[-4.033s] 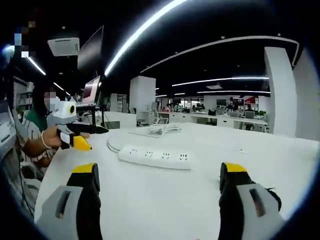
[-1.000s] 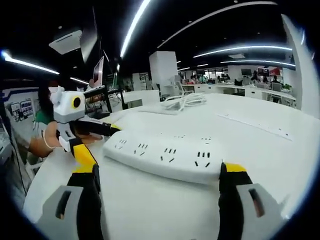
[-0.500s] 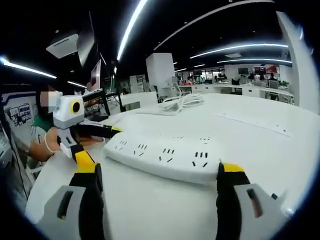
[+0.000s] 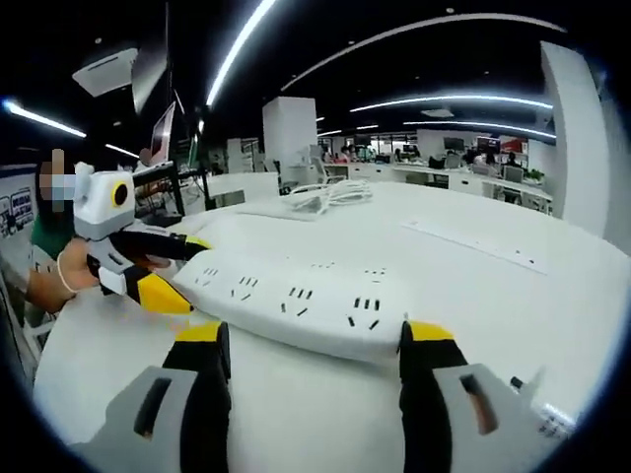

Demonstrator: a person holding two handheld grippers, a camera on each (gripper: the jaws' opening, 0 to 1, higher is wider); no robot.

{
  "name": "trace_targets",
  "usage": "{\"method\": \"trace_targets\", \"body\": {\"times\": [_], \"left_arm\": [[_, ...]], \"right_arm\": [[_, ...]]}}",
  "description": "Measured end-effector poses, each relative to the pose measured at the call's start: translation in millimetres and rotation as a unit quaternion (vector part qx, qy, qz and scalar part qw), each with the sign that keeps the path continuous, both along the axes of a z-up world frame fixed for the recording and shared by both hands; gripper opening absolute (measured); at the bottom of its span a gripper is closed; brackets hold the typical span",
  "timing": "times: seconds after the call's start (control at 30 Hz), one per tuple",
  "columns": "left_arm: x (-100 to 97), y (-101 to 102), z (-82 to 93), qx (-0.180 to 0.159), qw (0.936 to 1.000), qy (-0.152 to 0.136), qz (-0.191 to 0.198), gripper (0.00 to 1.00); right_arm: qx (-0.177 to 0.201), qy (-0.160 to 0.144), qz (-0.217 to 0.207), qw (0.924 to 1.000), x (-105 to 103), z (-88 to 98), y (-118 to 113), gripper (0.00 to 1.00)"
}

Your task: Straighten the power strip on the desk, plug the charger into it

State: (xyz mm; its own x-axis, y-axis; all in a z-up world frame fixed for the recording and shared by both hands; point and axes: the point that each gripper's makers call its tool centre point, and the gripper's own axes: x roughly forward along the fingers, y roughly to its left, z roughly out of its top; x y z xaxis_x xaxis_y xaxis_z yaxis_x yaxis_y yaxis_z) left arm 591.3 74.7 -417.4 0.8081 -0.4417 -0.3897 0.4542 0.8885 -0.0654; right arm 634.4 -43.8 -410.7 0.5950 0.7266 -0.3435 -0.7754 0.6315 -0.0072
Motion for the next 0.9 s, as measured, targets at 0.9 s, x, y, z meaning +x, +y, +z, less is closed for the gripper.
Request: {"method": "trace_targets", "body": {"times": [0.9], "left_arm": [[8.3, -1, 0.5, 0.03, 0.9995, -0.006, 0.01, 0.56]], "right_arm": [[-0.032, -0.007, -0.072, 0.9969, 4, -1.8, -19, 0.48]]}}
